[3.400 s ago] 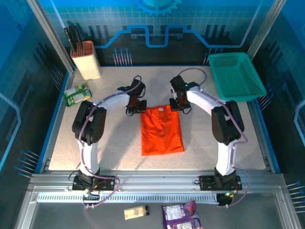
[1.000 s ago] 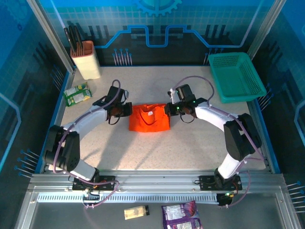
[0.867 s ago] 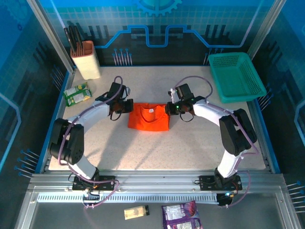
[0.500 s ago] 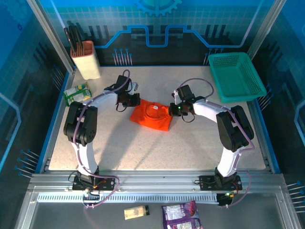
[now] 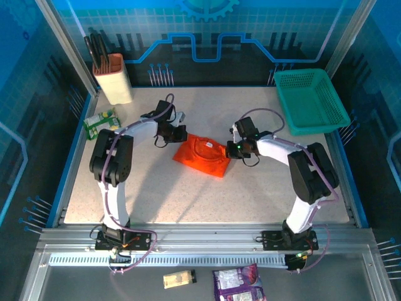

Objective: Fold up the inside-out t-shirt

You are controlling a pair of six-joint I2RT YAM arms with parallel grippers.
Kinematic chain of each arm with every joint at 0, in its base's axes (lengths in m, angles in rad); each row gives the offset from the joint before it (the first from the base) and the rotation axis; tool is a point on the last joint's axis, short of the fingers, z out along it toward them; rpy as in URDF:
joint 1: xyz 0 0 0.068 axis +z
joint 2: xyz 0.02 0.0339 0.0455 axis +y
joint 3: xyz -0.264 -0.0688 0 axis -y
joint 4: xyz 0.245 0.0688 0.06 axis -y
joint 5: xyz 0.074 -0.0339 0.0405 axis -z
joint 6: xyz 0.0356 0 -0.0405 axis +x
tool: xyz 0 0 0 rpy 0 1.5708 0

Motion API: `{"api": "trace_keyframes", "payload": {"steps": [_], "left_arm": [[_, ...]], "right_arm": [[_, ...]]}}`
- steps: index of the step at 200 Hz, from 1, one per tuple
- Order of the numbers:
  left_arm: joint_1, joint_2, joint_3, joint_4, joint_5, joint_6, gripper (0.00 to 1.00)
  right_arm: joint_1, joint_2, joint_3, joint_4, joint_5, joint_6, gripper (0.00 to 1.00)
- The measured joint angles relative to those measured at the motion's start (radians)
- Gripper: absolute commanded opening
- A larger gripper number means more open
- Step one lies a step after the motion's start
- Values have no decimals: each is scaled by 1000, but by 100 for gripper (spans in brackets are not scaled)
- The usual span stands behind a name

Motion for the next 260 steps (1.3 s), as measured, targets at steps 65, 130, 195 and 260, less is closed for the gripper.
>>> {"api": "trace_keyframes", "payload": {"steps": [65, 130, 195, 260], "left_arm": [[-16, -37, 64, 53, 135, -16, 0], [-34, 254, 239, -46, 130, -16, 0], [-34, 146, 144, -145, -11, -39, 0], [-33, -139, -106, -166, -118, -114, 28]], "right_arm": [[0, -116, -47, -41, 58, 8, 0], [-1, 5, -74, -19, 111, 27, 0], [-16, 45, -13, -37, 78, -50, 11], [-28, 54, 127, -173, -8, -134, 33]]}}
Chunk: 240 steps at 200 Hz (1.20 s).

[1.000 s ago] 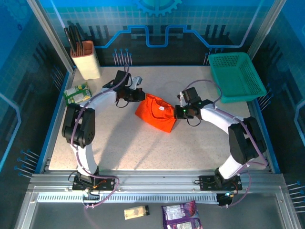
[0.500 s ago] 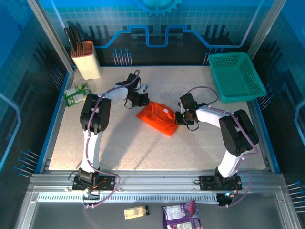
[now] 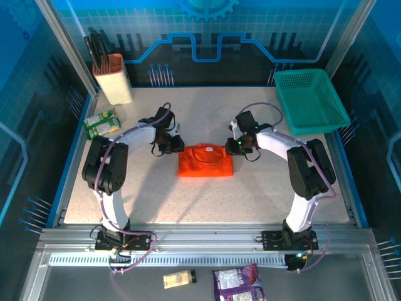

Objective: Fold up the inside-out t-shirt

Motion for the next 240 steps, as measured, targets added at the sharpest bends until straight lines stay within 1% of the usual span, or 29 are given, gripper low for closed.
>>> {"api": "trace_keyframes", "payload": {"steps": [12, 28, 44, 55, 66, 76, 102, 122, 148, 182, 192, 214, 240], "left_arm": [[0, -46, 0, -3, -14, -6, 29], [0, -117, -2, -9, -14, -10, 29], [-3, -178, -8, -11, 1, -26, 25], [-14, -208, -16, -12, 21, -40, 21], [-35, -222, -26, -13, 35, -51, 18], [-69, -222, -41, -10, 47, -63, 16], [-174, -212, -119, -3, 78, -96, 13], [-215, -185, -182, 23, 92, -121, 12], [-215, -150, -257, 46, 71, -140, 10], [-214, -111, -304, 66, 44, -143, 10], [-214, -112, -309, 76, 45, -144, 10], [-214, -113, -310, 98, 39, -147, 10], [-211, -132, -309, 93, 32, -153, 17]], "right_arm": [[1, -26, 4, -33, -10, 1, 35], [3, -69, 11, -61, -29, 18, 36], [8, -108, 14, -60, -72, 53, 33], [16, -121, 15, -39, -124, 84, 30], [29, -119, 16, -11, -179, 119, 30], [48, -100, 21, 21, -246, 154, 29], [92, -5, 54, 113, -389, 230, 23], [106, 85, 71, 182, -462, 282, 18], [98, 183, 76, 246, -494, 325, 14], [71, 304, 98, 296, -518, 363, 15], [64, 317, 111, 294, -535, 366, 15], [61, 326, 140, 282, -519, 362, 15], [60, 323, 142, 280, -519, 362, 18]]}}
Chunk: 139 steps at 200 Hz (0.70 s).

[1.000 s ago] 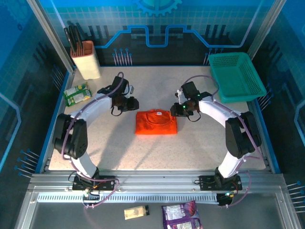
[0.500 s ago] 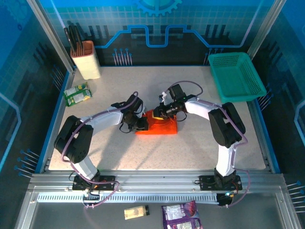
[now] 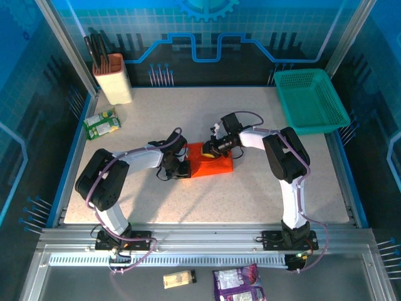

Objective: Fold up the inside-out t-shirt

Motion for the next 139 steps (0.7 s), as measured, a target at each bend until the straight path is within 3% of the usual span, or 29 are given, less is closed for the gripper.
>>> {"api": "trace_keyframes", "payload": {"steps": [28, 68, 90, 139], "left_arm": [[24, -53, 41, -32, -14, -8, 21], [137, -78, 157, -55, -30, 8, 31], [180, -18, 243, -90, -34, 47, 35], [176, 183, 401, -170, -56, 76, 36]], "right_arm": [[-4, -42, 0, -30, 7, -1, 20], [-34, -204, 0, -97, 23, -26, 22], [-54, -296, 0, -151, 39, -57, 23], [-86, -431, -55, -255, 90, -116, 24]]}}
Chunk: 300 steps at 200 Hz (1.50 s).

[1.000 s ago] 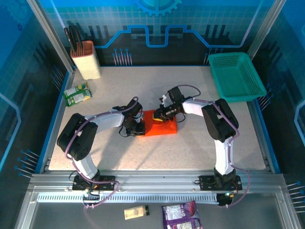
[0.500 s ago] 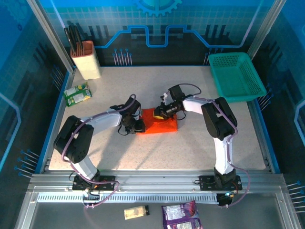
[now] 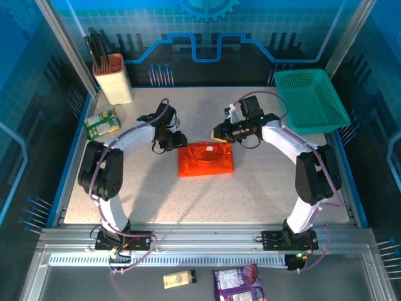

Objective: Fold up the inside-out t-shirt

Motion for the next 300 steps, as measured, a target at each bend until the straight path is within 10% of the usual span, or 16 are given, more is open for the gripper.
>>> {"api": "trace_keyframes", "payload": {"steps": [211, 300], "left_arm": [[-85, 94, 13, -103, -209, -23, 36], [125, 50, -36, -285, -528, 103, 40]], "right_arm": [[-38, -127, -138, -91, 53, -40, 25], [-48, -127, -138, -94, 41, -67, 26]]}}
